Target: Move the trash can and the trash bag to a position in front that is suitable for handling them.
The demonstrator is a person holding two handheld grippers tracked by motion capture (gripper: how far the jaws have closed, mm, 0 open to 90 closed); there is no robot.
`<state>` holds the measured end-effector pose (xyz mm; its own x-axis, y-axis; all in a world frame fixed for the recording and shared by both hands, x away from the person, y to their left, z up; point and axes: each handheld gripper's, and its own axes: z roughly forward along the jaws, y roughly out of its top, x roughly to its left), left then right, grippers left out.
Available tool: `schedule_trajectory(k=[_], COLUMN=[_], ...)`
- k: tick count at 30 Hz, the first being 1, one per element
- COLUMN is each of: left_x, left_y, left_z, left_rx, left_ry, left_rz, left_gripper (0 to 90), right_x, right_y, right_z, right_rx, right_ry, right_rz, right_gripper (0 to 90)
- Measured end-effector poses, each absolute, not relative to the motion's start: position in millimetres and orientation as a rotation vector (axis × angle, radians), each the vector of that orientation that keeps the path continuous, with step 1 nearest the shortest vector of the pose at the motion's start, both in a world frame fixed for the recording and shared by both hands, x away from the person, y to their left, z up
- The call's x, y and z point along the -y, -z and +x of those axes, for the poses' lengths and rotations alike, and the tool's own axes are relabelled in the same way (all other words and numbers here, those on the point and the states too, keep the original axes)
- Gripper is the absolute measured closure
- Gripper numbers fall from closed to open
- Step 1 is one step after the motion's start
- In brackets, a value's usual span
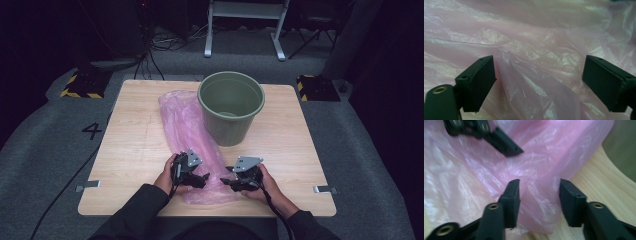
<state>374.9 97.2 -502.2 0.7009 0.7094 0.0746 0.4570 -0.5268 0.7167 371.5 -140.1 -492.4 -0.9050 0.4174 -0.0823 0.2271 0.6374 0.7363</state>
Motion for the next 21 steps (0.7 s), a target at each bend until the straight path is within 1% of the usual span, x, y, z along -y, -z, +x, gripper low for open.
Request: schedule_trajectory(k=[2, 3, 5, 6, 7, 8, 11, 15, 21], left_x=[-97, -97, -97, -97, -97, -98, -103, -114, -123], left_y=[500, 498, 497, 496, 495, 495, 491, 485, 480], left_z=[374, 373, 371, 370, 370, 370, 371, 370, 368], left_rx=[-0.89, -0.892, -0.894, -0.894, -0.89, -0.892, -0.908, -0.905, -0.864], left_ry=[-0.49, -0.502, -0.527, -0.529, -0.537, -0.544, -0.545, -0.506, -0.524], left_rz=[2.235, 2.243, 2.257, 2.266, 2.273, 2.279, 2.277, 2.244, 2.214], left_gripper=[11.7, 14.5, 16.6, 18.7, 18.7, 18.7, 18.7, 19.4, 18.9], right_x=[138, 138, 138, 138, 138, 139, 143, 150, 168], right_y=[496, 496, 496, 496, 496, 495, 495, 496, 496], right_z=[371, 371, 371, 371, 371, 372, 374, 378, 386], right_rx=[-2.622, -2.627, -2.633, -2.64, -2.64, -2.638, -2.631, -2.639, -2.648], right_ry=[-1.094, -1.106, -1.102, -1.103, -1.103, -1.099, -1.087, -1.099, -1.109], right_rz=[0.519, 0.529, 0.525, 0.523, 0.523, 0.527, 0.528, 0.529, 0.534], right_gripper=[60.4, 62.1, 68.0, 72.9, 72.9, 74.7, 82.3, 85.2, 86.1])
